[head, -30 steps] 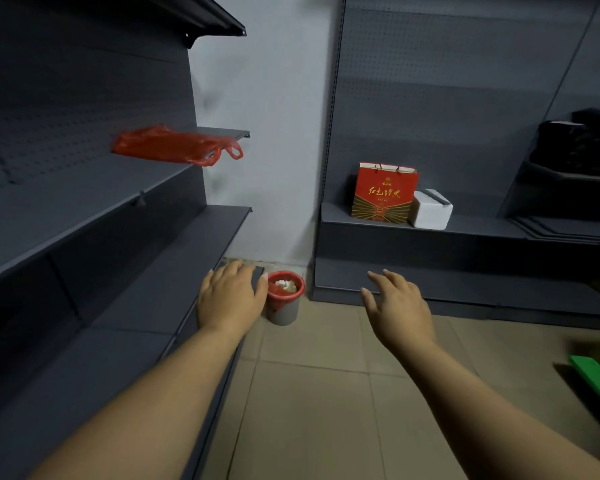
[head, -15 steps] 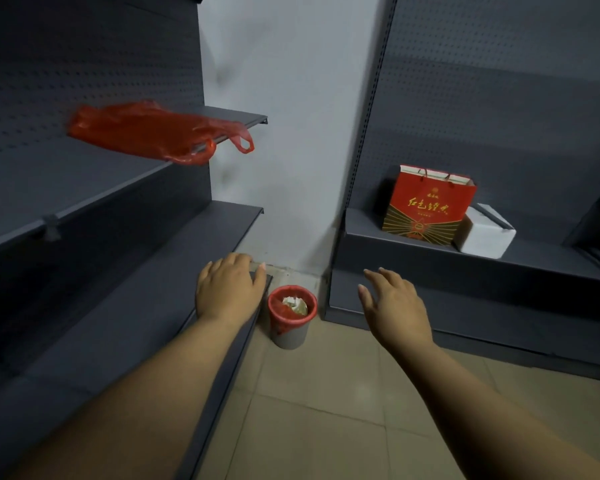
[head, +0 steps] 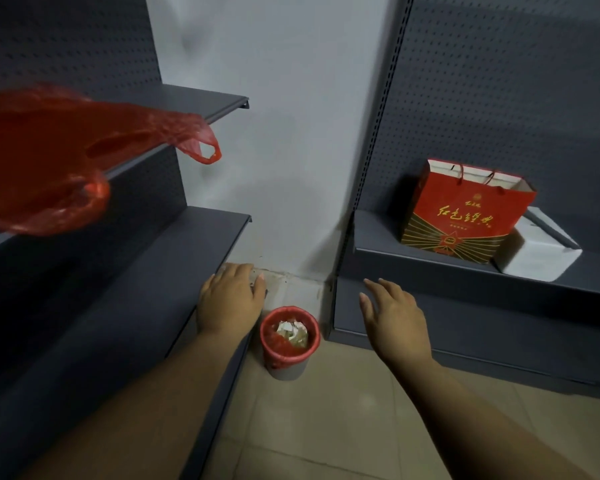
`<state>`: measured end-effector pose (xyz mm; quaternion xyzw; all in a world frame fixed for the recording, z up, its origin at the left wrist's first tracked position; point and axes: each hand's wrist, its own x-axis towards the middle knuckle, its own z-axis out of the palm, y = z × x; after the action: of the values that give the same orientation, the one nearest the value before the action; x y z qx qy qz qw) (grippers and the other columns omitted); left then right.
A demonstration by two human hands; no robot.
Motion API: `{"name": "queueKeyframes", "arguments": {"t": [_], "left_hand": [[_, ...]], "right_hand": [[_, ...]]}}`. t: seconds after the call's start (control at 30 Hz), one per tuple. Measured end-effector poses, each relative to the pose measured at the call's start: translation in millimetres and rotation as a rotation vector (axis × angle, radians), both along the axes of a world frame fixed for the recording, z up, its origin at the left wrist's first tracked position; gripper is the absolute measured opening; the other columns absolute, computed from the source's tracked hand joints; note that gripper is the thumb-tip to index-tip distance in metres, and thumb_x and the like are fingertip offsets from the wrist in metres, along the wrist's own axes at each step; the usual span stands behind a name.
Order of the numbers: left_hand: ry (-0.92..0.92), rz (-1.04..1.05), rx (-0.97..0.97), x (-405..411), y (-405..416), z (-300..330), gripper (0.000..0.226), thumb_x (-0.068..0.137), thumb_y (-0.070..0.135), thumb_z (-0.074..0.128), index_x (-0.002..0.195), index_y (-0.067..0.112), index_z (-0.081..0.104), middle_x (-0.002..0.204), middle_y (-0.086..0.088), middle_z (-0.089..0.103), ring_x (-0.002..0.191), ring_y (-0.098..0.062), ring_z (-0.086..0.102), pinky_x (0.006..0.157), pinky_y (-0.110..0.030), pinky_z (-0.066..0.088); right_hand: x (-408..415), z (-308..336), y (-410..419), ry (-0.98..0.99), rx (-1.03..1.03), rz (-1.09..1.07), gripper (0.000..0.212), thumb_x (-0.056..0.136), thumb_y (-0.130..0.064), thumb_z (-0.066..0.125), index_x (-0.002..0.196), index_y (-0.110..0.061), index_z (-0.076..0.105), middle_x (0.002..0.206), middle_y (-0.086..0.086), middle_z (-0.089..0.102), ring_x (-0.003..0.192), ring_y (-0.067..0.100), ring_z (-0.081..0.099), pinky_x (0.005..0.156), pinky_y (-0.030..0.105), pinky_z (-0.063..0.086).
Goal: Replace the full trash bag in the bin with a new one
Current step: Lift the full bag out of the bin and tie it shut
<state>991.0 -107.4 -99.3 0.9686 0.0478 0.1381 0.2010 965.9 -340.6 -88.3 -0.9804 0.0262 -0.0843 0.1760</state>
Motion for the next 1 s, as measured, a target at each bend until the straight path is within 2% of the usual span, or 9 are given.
{"name": "queueKeyframes", "arguments": {"t": [0.23,0.4,0.53,0.67,0.8,1.0], "left_hand": [[0.084,0.129,-0.043,102,-26,-39,0.043,0.092,0.037,0.036,0.129,0.016,0.047,0.127,-0.010,0.058,0.110,-0.033,0.054,0.092,-0.041,0.043],[0.180,0.318,-0.192,170,-53,-86,0.045,0.095,0.036,0.031,0.130,0.011,0.044,0.134,-0.013,0.051,0.119,-0.031,0.049,0.095,-0.039,0.040],[0.230,0.473,-0.184,211,-71,-141,0.052,0.095,0.041,0.029,0.136,0.012,0.039,0.140,-0.010,0.048,0.125,-0.028,0.047,0.102,-0.040,0.038],[0.285,0.591,-0.229,238,-83,-200,0.050,0.096,0.038,0.031,0.137,0.011,0.039,0.142,-0.012,0.046,0.130,-0.029,0.043,0.106,-0.039,0.033],[0.303,0.621,-0.238,255,-86,-269,0.049,0.096,0.036,0.031,0.137,0.009,0.039,0.142,-0.013,0.046,0.132,-0.028,0.041,0.106,-0.039,0.032],[0.279,0.669,-0.233,264,-67,-407,0.052,0.094,0.039,0.030,0.126,0.005,0.052,0.130,-0.017,0.057,0.119,-0.032,0.053,0.101,-0.040,0.041]], "right_hand": [[137,-40,-20,0.022,0.028,0.153,0.043,0.098,-0.036,0.038,0.137,-0.019,0.046,0.144,0.005,0.045,0.133,0.024,0.039,0.109,0.037,0.033],[243,-82,-47,0.074,0.035,0.321,0.042,0.097,-0.034,0.041,0.136,-0.017,0.048,0.141,0.006,0.049,0.129,0.026,0.042,0.106,0.038,0.035],[312,-130,-64,0.169,0.032,0.425,0.043,0.098,-0.032,0.040,0.137,-0.017,0.046,0.143,0.006,0.047,0.131,0.025,0.041,0.108,0.038,0.034],[360,-195,-64,0.251,0.086,0.471,0.041,0.098,-0.030,0.042,0.136,-0.016,0.048,0.141,0.008,0.050,0.131,0.025,0.042,0.110,0.040,0.035],[385,-275,-52,0.310,0.117,0.482,0.042,0.098,-0.031,0.039,0.137,-0.017,0.046,0.141,0.007,0.048,0.132,0.022,0.041,0.111,0.039,0.034],[410,-412,-25,0.306,0.130,0.483,0.041,0.099,-0.032,0.037,0.136,-0.017,0.047,0.141,0.007,0.049,0.131,0.022,0.041,0.109,0.035,0.031]]}}
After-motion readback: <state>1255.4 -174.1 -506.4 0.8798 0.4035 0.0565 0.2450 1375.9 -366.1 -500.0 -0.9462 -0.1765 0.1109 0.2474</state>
